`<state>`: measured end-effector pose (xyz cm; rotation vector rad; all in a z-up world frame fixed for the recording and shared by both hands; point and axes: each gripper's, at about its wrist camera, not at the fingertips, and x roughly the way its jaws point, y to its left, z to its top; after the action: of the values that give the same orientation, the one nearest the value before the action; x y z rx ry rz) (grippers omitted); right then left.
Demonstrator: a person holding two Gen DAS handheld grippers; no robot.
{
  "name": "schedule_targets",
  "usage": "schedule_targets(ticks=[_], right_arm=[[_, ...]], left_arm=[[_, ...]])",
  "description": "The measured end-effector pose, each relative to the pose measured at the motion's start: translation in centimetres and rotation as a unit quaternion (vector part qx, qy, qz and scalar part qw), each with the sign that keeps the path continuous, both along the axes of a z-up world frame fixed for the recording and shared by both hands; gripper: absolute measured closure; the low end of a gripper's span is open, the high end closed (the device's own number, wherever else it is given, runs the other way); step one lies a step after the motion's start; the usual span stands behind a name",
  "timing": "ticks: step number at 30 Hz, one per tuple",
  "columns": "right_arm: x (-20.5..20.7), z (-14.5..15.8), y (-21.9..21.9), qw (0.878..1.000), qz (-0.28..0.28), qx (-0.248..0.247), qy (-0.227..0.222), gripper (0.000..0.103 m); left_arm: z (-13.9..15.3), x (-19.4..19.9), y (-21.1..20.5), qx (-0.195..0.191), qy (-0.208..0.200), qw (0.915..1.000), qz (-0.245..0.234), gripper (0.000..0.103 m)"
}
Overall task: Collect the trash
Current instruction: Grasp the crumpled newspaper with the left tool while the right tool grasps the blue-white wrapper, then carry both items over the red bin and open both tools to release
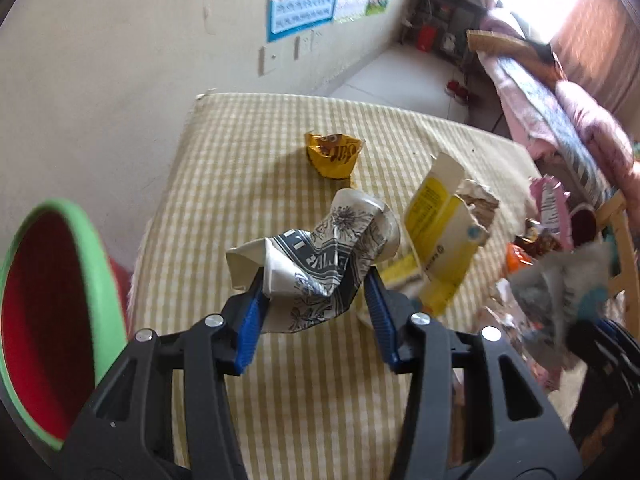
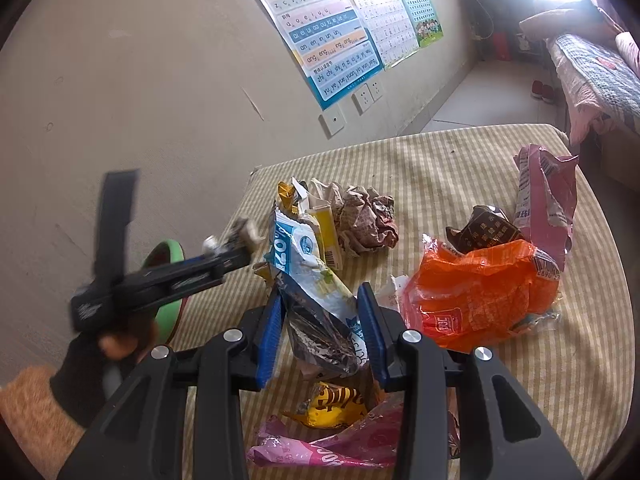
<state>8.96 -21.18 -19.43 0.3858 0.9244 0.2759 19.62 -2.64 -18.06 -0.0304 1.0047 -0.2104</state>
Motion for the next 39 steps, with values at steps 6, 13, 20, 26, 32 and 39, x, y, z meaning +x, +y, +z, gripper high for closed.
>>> schedule_targets(ticks=[6,13,20,26,32,39], right_arm=[[-0.2,0.4,0.7,1.000,0.006,-0.008,-0.002,0.067],[-0.9,1.8,1.9,1.000,0.016,-0.016,-0.015,0.067],[-1.6,2.6,4.5,0.999,0.047,-0.013,-0.005,0.067],[-1.8,3.3,7.5,0.997,0.081,-0.015,0.002,0.067],[-1.1,4.2,10.7,0.993,0.114,-0.017,-0.003,0.067],[-0.1,4.6,14.2,0.989,0.148,-0.010,-0.004,0.067]], left_arm=[[2.0,-5.7,3.0,-0.024,-0.020,0.9980,0.055,0.057],[4.3,-8.8,4.3,-0.009,-0.054,0.9959,0.072,0.057],[6.0,-10.1,6.0,-0.005,-0.082,0.9934,0.080,0.057],[6.1,-10.9,8.0,-0.013,-0.083,0.9917,0.097,0.057],[6.1,-11.1,10.2,-0.013,-0.084,0.9893,0.119,0.057],[6.1,-11.6,12.7,-0.008,-0.087,0.9858,0.143,0.057]])
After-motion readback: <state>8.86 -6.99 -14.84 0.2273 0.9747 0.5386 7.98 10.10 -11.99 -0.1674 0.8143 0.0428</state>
